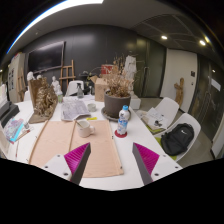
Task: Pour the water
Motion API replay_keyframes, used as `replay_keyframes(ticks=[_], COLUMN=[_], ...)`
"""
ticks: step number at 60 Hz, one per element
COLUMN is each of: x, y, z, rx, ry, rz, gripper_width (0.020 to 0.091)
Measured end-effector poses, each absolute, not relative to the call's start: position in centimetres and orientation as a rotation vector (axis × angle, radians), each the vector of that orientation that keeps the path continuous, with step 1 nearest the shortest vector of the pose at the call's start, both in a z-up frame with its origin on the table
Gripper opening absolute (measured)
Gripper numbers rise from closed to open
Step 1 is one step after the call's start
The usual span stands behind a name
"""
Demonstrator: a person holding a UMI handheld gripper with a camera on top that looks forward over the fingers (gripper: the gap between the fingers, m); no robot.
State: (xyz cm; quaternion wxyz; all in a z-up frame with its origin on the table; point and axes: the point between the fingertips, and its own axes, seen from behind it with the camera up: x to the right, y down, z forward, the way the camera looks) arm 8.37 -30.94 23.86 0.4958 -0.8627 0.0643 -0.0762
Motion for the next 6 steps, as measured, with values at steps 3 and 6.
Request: replay_keyframes(ticks=[3,6], x=[8.1,7.7], y=[-31.7,-32.3], z=[23.8,24.0], rx=[-2.095,-2.093], ry=[0.157,0.143], rz=[-0.19,-0.195], gripper_width=[0.0852,0.0853])
